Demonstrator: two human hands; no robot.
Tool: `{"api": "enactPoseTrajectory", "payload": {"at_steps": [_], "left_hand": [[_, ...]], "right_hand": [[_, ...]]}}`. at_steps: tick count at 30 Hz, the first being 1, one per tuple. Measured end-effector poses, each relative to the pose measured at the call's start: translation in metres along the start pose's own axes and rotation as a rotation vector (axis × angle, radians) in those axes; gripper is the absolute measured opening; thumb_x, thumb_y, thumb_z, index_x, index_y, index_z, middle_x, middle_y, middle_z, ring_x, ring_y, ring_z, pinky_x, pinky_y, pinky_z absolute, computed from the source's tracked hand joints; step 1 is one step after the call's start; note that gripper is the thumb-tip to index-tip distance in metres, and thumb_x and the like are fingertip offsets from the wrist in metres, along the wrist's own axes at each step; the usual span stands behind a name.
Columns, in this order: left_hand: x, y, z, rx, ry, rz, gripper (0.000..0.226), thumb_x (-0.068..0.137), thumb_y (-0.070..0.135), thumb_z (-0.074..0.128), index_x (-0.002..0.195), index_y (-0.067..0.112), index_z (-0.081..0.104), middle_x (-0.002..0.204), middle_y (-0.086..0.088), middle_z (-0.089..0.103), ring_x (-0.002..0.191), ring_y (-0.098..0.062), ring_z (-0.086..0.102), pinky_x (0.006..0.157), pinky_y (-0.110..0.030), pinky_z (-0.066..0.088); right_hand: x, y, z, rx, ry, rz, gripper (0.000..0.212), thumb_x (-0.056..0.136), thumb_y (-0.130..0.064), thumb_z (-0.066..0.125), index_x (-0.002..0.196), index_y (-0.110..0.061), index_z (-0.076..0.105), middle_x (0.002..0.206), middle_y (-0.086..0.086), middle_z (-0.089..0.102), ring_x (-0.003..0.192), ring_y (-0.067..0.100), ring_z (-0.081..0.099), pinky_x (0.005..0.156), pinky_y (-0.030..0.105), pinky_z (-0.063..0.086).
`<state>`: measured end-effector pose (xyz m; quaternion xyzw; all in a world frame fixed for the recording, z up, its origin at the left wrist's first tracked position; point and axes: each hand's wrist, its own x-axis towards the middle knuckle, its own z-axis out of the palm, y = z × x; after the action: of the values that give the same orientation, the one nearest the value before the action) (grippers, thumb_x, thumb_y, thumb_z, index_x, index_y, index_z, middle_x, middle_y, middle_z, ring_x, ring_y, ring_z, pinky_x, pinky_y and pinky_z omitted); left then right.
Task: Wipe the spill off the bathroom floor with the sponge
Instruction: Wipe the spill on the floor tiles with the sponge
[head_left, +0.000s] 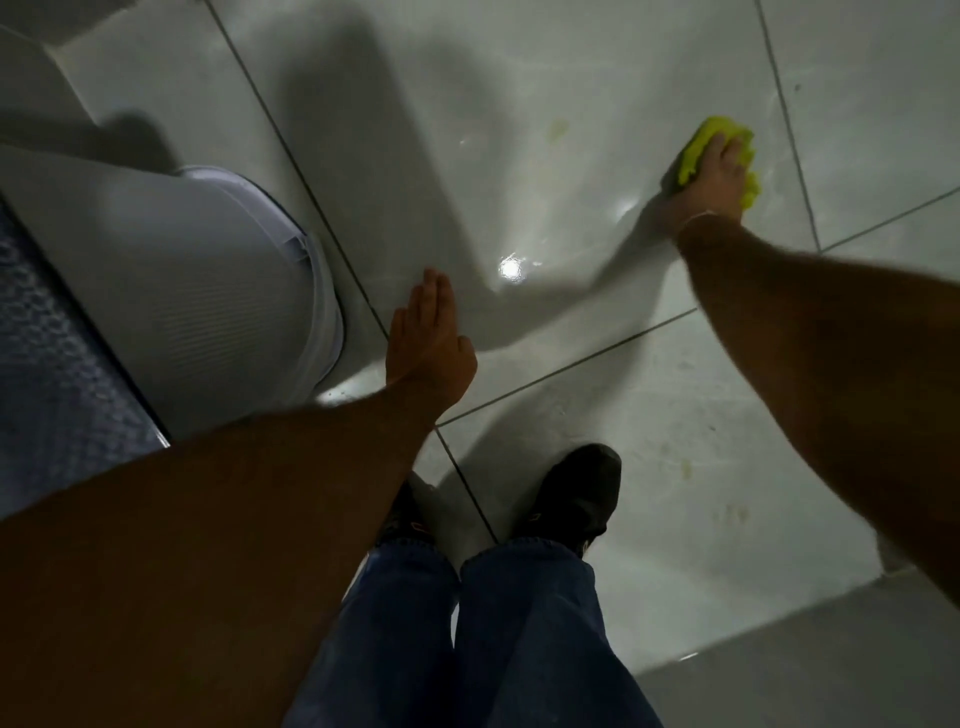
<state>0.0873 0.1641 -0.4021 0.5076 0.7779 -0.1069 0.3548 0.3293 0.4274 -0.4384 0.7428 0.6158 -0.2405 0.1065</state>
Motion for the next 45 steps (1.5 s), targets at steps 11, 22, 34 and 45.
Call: {"api": "enactPoseTrajectory", "payload": {"at_steps": [11, 22, 34, 45], "left_hand": [[0.002, 0.008, 0.006, -0.031, 0.014, -0.044, 0.085, 0.093, 0.022, 0.046, 0.168, 0.009, 0.005, 0.177, -0.009, 0.001, 0.163, -0.026, 0.013, 0.129, -0.047, 0.018], [0.006, -0.001, -0.001, -0.039, 0.055, -0.089, 0.085, 0.094, 0.021, 0.044, 0.168, 0.010, 0.005, 0.177, -0.008, 0.003, 0.163, -0.027, 0.014, 0.129, -0.046, 0.017], [0.005, -0.006, -0.009, -0.074, 0.099, -0.124, 0.087, 0.092, 0.023, 0.047, 0.168, 0.009, 0.006, 0.177, -0.009, 0.005, 0.163, -0.028, 0.013, 0.129, -0.047, 0.017], [-0.010, -0.016, -0.011, -0.048, 0.086, -0.099, 0.084, 0.095, 0.020, 0.043, 0.168, 0.011, 0.003, 0.177, -0.008, 0.001, 0.163, -0.026, 0.009, 0.131, -0.046, 0.014]], "right_hand": [[-0.086, -0.005, 0.058, -0.325, -0.206, -1.047, 0.087, 0.081, 0.011, 0.044, 0.162, -0.014, 0.022, 0.171, 0.013, 0.012, 0.158, 0.036, 0.008, 0.130, 0.050, 0.014], [0.011, -0.055, 0.006, -0.026, 0.003, -0.178, 0.084, 0.091, -0.017, 0.058, 0.163, -0.013, 0.014, 0.172, 0.017, 0.005, 0.157, 0.042, 0.008, 0.128, 0.050, 0.003], [-0.144, -0.027, 0.084, -0.187, -0.216, -1.017, 0.072, 0.090, 0.015, 0.040, 0.156, -0.011, 0.036, 0.167, 0.018, 0.025, 0.156, 0.042, 0.019, 0.130, 0.051, 0.013], [-0.101, -0.090, 0.064, -0.068, -0.160, -0.629, 0.084, 0.086, -0.003, 0.054, 0.162, -0.011, 0.019, 0.171, 0.020, 0.007, 0.158, 0.043, 0.003, 0.129, 0.058, 0.000]]}}
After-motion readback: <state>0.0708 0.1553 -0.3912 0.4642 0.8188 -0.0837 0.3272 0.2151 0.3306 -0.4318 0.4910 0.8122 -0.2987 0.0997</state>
